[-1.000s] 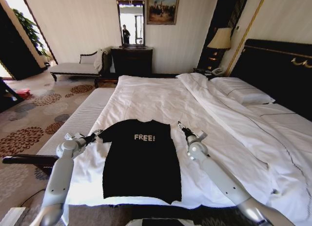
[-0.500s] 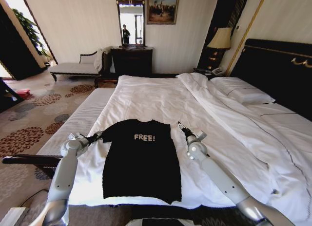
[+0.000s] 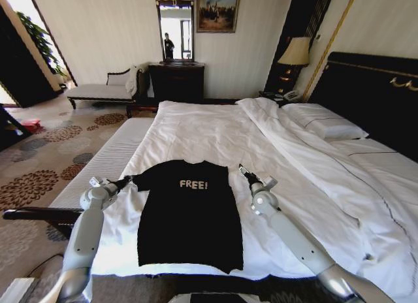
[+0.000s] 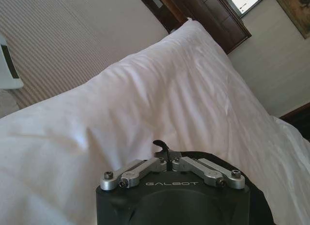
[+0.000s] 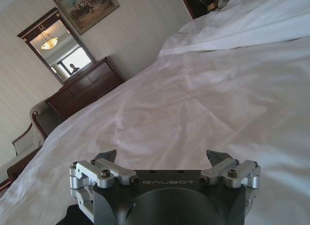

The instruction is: Fold the clothes on the bed.

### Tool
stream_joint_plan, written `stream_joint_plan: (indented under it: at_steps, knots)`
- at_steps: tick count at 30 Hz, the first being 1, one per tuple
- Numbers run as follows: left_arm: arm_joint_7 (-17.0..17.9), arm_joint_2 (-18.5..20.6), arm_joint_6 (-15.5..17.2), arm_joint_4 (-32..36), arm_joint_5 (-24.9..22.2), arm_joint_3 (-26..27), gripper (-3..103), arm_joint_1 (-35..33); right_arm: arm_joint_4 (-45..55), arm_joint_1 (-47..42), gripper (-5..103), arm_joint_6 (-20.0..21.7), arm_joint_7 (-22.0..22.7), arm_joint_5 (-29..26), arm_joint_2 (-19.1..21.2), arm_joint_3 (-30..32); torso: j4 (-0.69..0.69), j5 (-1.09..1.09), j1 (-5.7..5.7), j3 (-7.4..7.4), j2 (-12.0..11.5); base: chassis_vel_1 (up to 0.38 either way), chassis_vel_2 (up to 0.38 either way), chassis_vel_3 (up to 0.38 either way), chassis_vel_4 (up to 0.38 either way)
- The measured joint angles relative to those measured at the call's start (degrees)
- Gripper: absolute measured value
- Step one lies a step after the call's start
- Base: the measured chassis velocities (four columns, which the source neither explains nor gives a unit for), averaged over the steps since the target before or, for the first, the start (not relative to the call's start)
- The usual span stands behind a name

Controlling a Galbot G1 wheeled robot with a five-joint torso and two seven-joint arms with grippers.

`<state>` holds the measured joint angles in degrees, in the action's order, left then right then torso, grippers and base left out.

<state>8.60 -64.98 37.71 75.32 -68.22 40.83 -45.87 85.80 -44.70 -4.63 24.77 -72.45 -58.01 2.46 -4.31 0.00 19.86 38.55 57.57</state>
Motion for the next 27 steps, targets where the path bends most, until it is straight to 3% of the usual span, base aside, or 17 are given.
stream_joint_plan:
  at_steps: [16, 27]
  knots:
    - [-2.71, -1.08, -1.80, 3.50, 1.32, -4.82, 0, 2.80, -0.42, -0.64, 100, -0.09, 0.09, 0.48, 0.28, 0.48, -0.02, 0.01, 0.00, 0.00, 0.00, 0.000, 0.000, 0.000, 0.000]
    - [-2.28, -5.16, -2.14, 2.32, 4.11, -11.67, 0, 7.16, -1.00, -1.03, 100, -0.14, 0.11, 1.07, -0.20, 0.83, 0.00, 0.01, 0.00, 0.00, 0.00, 0.000, 0.000, 0.000, 0.000]
